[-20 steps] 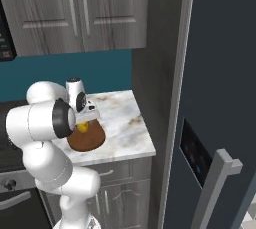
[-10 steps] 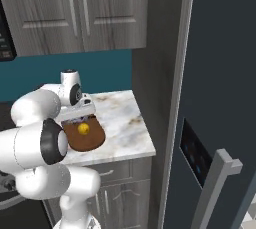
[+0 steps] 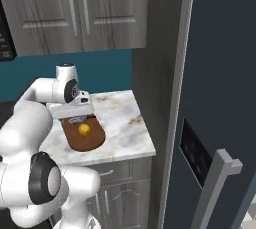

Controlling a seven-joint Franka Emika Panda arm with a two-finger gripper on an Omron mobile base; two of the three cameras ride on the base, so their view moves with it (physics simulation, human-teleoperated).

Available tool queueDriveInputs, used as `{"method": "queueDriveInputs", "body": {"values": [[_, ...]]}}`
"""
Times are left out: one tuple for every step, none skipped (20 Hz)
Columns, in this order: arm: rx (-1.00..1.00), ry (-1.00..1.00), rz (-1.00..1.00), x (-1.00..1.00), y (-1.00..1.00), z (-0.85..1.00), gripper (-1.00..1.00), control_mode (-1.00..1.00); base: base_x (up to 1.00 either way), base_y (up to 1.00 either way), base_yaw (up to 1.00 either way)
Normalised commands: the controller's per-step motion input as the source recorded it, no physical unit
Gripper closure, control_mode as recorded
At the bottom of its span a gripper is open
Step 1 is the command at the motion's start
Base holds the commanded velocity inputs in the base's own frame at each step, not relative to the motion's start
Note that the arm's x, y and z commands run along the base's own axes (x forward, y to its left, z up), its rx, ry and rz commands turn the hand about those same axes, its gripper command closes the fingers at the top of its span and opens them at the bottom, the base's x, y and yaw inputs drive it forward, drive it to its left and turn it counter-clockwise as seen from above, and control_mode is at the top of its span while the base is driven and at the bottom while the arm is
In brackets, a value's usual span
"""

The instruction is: Retrieve a lemon from the fridge and place it on the cutting board with the fish.

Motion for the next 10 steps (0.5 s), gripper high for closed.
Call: {"method": "queueDriveInputs", "body": {"values": [[0.02,0.00,-0.25,-0.85,-0.39,0.28,-1.00,-1.00,0.00,0.00,0.00],[0.02,0.00,-0.27,-0.85,-0.40,0.24,-1.00,-1.00,0.00,0.00,0.00],[0.02,0.00,-0.27,-0.89,-0.41,0.21,-1.00,-1.00,0.00,0.00,0.00],[0.03,0.00,-0.27,-0.94,-0.43,0.17,-1.00,-1.00,0.00,0.00,0.00],[0.03,0.00,-0.26,-1.00,-0.44,0.18,-1.00,-1.00,0.00,0.00,0.00],[0.03,0.00,-0.28,-1.00,-0.46,0.30,-1.00,-1.00,0.00,0.00,0.00],[0.03,0.00,-0.28,-1.00,-0.47,0.43,-1.00,-1.00,0.00,0.00,0.00],[0.01,0.00,-0.28,-1.00,-0.45,0.48,-1.00,-1.00,0.00,0.00,0.00],[0.00,0.00,-0.27,-1.00,-0.37,0.46,-1.00,-1.00,0.00,0.00,0.00],[0.00,0.00,-0.27,-1.00,-0.33,0.45,-1.00,-1.00,0.00,0.00,0.00]]}}
